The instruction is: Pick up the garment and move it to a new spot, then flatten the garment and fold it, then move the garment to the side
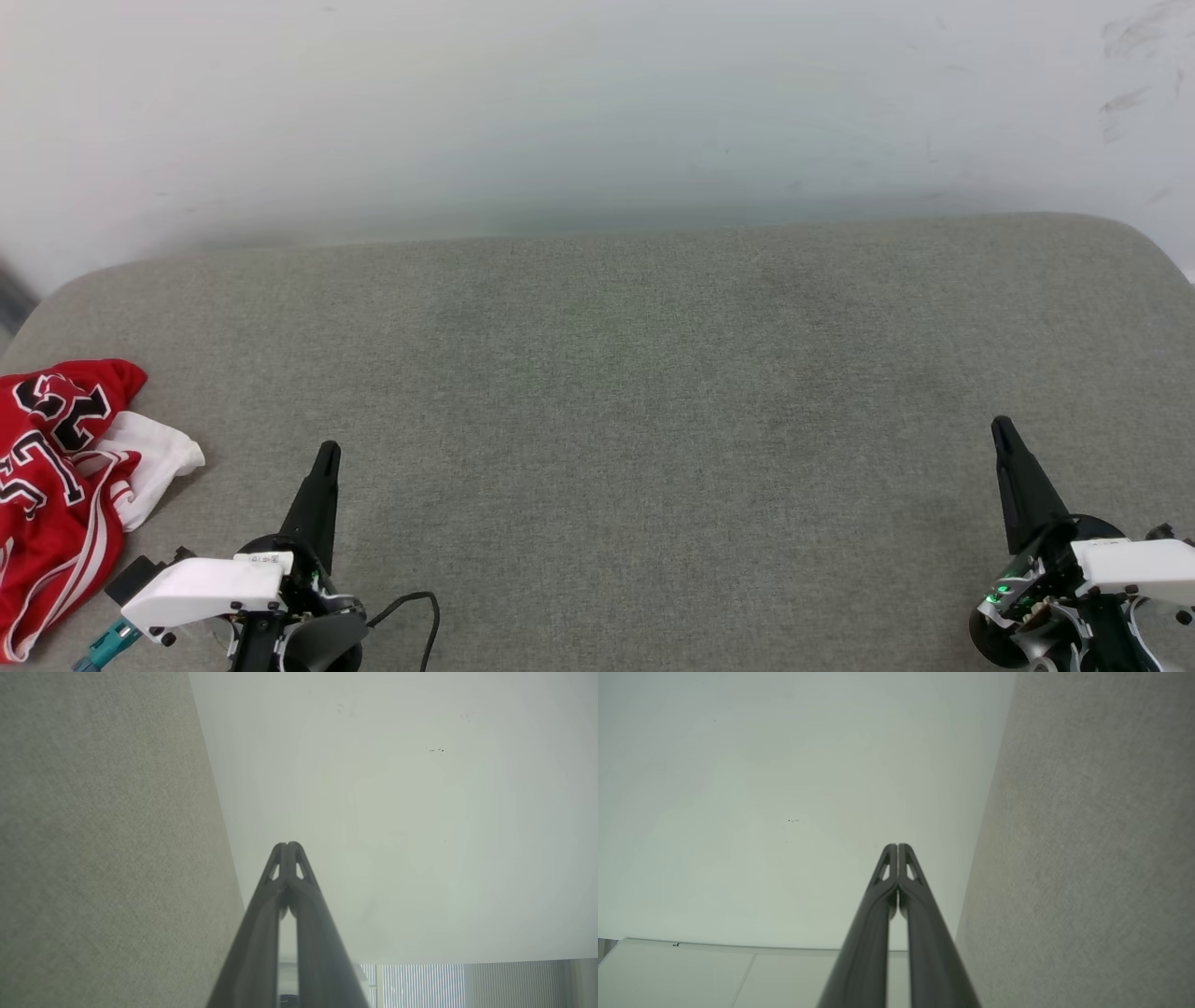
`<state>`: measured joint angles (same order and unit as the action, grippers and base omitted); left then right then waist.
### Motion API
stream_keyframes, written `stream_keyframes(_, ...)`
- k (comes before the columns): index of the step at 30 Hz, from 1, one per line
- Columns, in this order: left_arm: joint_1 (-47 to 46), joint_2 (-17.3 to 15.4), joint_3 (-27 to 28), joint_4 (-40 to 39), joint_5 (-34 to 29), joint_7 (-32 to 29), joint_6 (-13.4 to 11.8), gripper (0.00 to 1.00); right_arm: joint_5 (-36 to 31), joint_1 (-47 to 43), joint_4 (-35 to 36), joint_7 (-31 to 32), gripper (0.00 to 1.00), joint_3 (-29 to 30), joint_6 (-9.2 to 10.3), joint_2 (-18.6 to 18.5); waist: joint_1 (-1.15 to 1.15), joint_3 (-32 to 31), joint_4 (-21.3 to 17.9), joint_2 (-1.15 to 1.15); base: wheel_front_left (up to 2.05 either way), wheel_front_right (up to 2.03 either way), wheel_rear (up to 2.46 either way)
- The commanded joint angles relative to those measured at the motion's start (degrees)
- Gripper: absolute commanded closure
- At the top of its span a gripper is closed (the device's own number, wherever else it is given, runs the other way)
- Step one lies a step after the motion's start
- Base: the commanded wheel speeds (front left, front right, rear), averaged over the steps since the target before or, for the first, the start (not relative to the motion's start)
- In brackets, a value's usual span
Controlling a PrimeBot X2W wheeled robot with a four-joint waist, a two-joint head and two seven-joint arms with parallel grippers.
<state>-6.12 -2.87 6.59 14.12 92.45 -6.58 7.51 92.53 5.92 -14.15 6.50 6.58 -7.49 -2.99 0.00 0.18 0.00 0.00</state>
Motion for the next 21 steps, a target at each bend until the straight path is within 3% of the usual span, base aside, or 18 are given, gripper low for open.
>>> stream_keyframes(1,-0.3,0.1,0.2,0.0,-0.1,-0.1,0.2,1.0,-0.3,0.7,0.0,0.0,1.0,0.0,0.0,0.3,0.0,0.0,0.0,0.0,0.0,0.0,0.0)
stream_keyframes(13,-0.3,0.1,0.1,0.0,-0.1,-0.1,0.2,1.0,-0.2,0.7,0.0,0.0,1.0,0.0,0.0,0.3,0.0,0.0,0.0,0.0,0.0,0.0,0.0)
stream_keyframes(14,0.0,0.0,0.0,0.0,0.0,0.0,0.0,0.0,0.0,0.0,0.0,0.0,0.0,0.0,0.0,0.0,0.0,0.0,0.0,0.0,0.0,0.0,0.0)
stream_keyframes(21,0.6,0.1,-1.9,0.1,-0.2,1.4,0.0,0.0,-0.3,-1.3,0.2,-1.2,0.0,-0.7,0.01,0.0,0.0,0.0,0.0,0.0,0.0,0.0,0.0)
